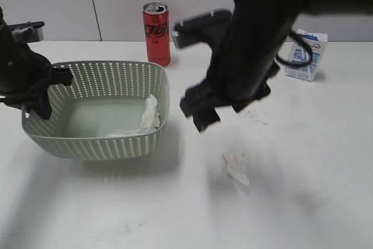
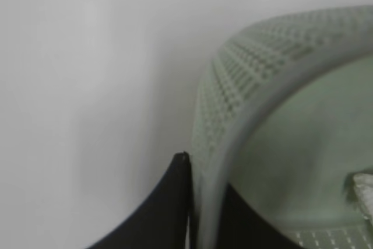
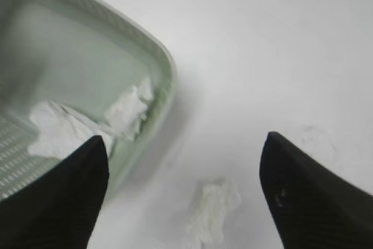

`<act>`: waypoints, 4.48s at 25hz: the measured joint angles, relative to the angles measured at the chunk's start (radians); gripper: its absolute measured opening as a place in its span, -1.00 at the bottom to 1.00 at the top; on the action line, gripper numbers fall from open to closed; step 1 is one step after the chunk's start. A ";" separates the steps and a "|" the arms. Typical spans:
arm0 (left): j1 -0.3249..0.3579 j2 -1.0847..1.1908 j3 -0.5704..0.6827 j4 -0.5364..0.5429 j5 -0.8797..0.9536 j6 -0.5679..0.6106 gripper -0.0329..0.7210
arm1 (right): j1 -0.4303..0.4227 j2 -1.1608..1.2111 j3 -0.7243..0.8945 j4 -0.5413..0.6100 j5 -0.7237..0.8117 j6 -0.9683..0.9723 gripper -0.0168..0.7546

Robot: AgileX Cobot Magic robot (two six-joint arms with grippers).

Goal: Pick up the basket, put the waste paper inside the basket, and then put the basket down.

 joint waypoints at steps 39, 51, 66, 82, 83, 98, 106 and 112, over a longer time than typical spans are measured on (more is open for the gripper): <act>0.023 0.000 0.000 -0.007 0.023 0.036 -0.91 | -0.016 -0.099 -0.003 0.167 -0.266 -0.171 -0.87; -0.071 0.000 0.000 -0.067 -0.028 0.036 -0.91 | 0.048 0.178 -0.364 0.271 -0.050 -0.262 0.19; -0.188 0.173 -0.189 -0.114 -0.021 -0.022 -0.91 | -0.404 -0.008 -0.361 0.141 0.272 -0.220 0.69; -0.178 0.204 -0.286 -0.109 0.064 0.064 0.85 | -0.554 -0.672 0.328 0.027 0.246 -0.206 0.60; -0.167 0.180 -0.292 -0.109 0.086 0.080 0.88 | -0.554 -0.721 0.376 0.027 0.236 -0.204 0.60; 0.280 -0.412 -0.126 0.118 0.342 0.242 0.80 | -0.554 -1.349 0.767 0.111 0.068 -0.200 0.58; 0.281 -1.014 0.248 0.110 0.308 0.266 0.73 | -0.554 -1.554 0.779 0.102 0.208 -0.200 0.58; 0.281 -1.410 0.518 0.109 0.238 0.267 0.68 | -0.554 -1.689 0.780 0.102 0.209 -0.201 0.58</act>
